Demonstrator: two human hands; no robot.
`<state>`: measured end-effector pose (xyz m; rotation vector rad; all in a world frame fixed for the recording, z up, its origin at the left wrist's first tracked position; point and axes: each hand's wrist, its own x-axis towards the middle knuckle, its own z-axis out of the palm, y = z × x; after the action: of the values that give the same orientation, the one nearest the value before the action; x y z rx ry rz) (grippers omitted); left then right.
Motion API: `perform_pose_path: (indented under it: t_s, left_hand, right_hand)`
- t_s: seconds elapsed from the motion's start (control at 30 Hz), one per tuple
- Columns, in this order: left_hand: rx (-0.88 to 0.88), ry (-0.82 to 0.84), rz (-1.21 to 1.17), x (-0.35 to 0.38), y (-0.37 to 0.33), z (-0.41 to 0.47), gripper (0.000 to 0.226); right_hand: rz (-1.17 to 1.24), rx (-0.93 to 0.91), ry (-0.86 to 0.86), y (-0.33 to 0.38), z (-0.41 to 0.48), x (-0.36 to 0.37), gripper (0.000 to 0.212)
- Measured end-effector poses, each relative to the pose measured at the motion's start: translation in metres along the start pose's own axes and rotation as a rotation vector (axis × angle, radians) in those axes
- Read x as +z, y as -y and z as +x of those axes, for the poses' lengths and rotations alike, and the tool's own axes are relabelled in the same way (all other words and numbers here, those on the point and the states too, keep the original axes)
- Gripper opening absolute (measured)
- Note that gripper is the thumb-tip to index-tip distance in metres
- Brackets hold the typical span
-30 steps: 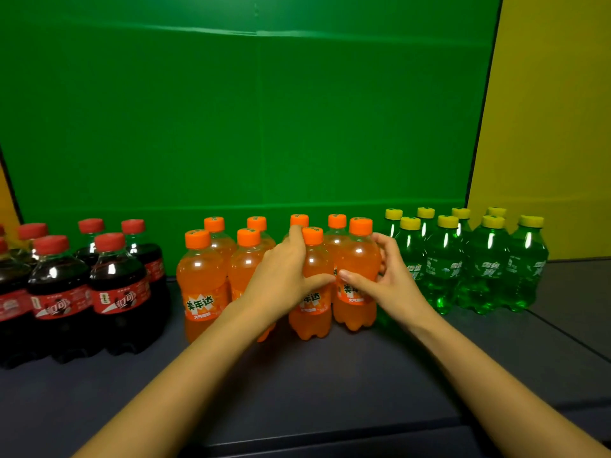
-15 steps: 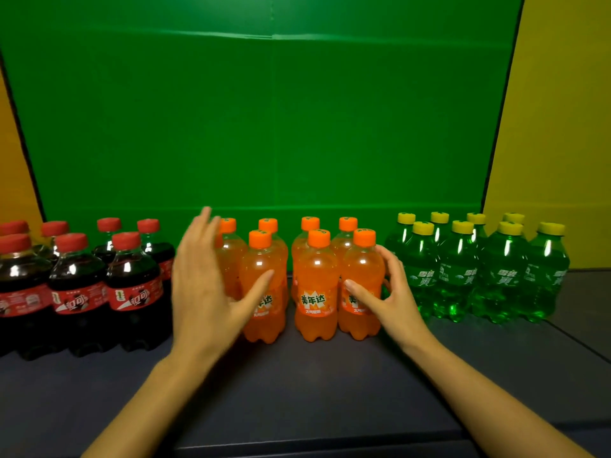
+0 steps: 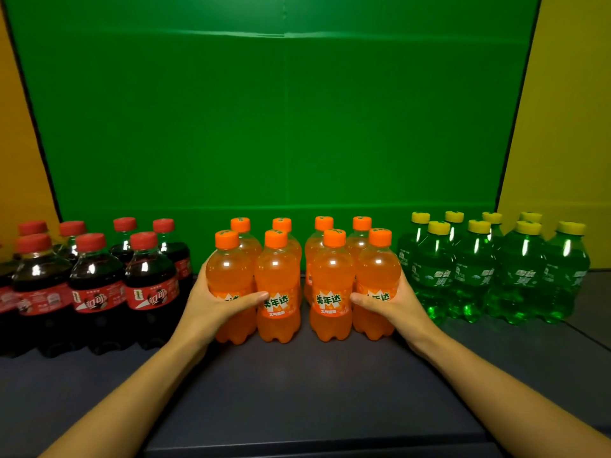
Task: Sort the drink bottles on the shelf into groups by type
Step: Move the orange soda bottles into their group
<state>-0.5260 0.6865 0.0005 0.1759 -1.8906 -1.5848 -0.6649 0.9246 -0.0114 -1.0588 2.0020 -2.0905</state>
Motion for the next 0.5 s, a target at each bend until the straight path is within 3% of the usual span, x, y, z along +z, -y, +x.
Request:
perform_pose_path:
  t_s: [0.1,0.23,0.5]
  left_hand:
    - [0.024,-0.016,0.013,0.003,0.001,0.0,0.118]
    - [0.056,-0.043,0.021,0.01,0.004,0.003,0.094]
    - [0.079,-0.041,0.006,0.011,0.006,0.005,0.095]
  right_hand:
    - [0.001,-0.004,-0.005,0.001,0.0,0.002,0.129]
    - [-0.009,0.01,-0.001,0.002,-0.001,0.005,0.13]
    - [-0.02,0.032,-0.001,0.003,-0.002,0.005,0.127]
